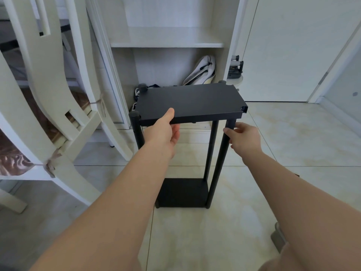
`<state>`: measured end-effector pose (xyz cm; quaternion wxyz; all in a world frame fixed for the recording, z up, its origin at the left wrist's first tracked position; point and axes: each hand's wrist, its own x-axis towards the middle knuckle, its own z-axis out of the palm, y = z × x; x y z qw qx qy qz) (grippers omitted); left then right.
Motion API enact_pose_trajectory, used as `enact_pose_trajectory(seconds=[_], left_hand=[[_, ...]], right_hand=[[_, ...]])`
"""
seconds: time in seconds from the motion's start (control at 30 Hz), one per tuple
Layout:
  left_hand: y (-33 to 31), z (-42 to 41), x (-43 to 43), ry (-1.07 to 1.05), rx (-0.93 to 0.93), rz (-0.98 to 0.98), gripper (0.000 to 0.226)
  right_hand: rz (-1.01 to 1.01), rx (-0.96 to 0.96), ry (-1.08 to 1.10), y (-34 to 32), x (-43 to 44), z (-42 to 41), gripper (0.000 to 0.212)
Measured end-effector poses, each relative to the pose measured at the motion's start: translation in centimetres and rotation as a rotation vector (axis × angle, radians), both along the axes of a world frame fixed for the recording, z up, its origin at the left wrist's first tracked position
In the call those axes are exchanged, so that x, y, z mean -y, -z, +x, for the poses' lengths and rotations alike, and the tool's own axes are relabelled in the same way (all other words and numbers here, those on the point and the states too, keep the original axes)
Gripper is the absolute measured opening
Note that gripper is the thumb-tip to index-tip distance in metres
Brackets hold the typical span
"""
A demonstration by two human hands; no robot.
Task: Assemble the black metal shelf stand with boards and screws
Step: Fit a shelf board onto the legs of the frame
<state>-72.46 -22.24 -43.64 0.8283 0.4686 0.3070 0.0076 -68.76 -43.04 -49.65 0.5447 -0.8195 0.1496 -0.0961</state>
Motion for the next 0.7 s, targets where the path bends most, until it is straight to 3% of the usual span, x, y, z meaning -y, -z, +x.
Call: enact_pose_trajectory(seconds=[0.3,0.53,0.7], left_hand=[[-0.2,-0.2,0.3,0.025,0.02,-0.015,0.041],[-0.3,-0.5,0.4,0.035,0.032,-0.029,0.038],[-0.3,-0.6,0.4,0.029,0.033,-0.026,0.039]], right_hand=[[-0.07,0.01,0.001,0.2,0.9,-0.6,0.008],[-0.073,0.0,0.006,0.4,1.1,-0.9,0.023],[-0.097,-0.001,0.003,0.3,1.0,-1.1,0.022]])
